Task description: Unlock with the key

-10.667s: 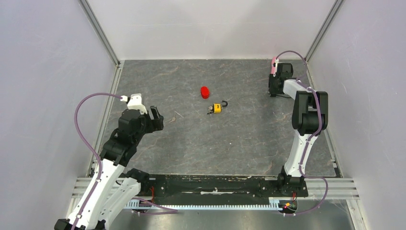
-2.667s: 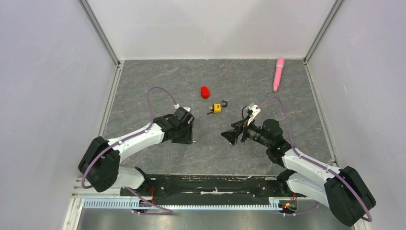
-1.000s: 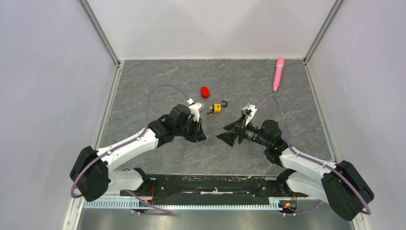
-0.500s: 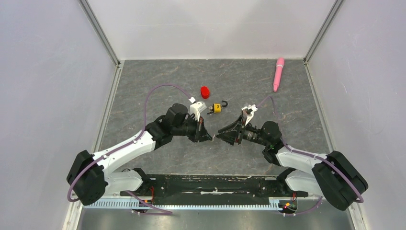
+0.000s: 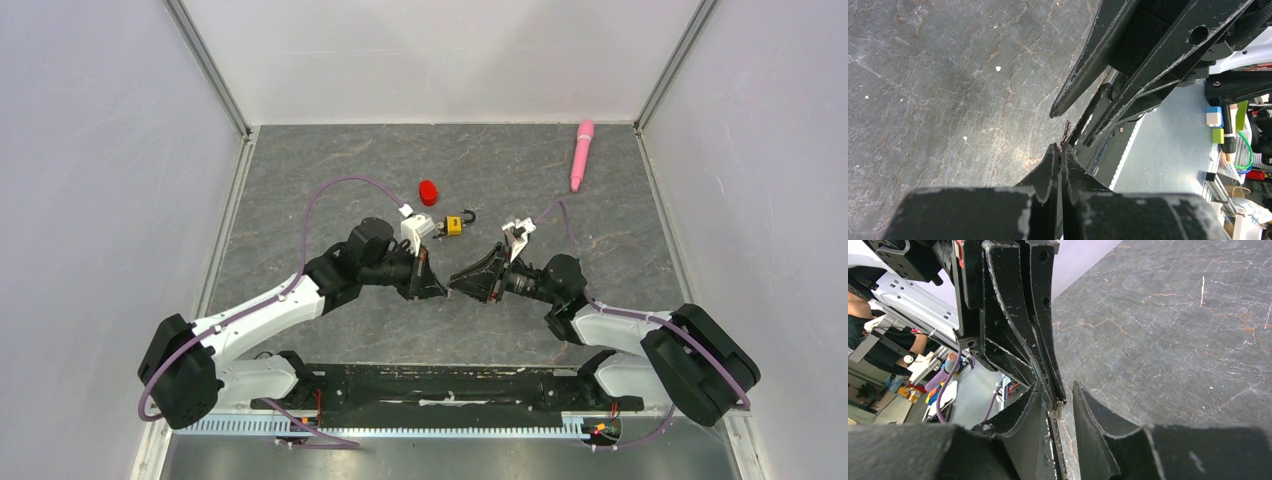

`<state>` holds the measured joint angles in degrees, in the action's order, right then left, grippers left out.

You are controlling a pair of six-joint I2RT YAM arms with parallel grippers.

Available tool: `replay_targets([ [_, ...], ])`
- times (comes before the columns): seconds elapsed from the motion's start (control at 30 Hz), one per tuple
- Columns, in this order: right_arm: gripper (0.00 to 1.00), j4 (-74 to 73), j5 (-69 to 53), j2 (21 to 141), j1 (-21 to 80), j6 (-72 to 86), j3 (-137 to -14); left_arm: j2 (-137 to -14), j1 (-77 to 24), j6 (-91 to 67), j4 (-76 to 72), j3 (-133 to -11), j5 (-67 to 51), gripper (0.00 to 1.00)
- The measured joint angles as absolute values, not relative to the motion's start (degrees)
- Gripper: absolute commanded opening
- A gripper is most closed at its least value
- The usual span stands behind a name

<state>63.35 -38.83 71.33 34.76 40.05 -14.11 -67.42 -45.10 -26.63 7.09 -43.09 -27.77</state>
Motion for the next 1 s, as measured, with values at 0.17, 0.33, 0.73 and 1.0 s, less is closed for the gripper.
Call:
replay_targets([
  [0.17,0.28,63.7,-38.9,71.3,34.9,40.3,-14.0,-67.0,-45.1,-26.7,7.1,-43.1,-27.7,0.02],
  [0.33,0.24,63.7,-38.8,71.4,35.1,40.3,-13.4,-66.6,-45.1,-27.8,7.0,-43.1,-27.7,0.02],
  [0.73,0.00,63.7,-38.7,71.4,35.4,39.9,-13.3,-66.0,-45.1,-28.5,6.9,-43.1,-27.6,0.10],
  [1.0,0.00,56.9,-36.8,68.6,35.5,34.6,-13.4,-65.6,-45.1,-30.0,7.8,-43.1,-25.6,0.52],
])
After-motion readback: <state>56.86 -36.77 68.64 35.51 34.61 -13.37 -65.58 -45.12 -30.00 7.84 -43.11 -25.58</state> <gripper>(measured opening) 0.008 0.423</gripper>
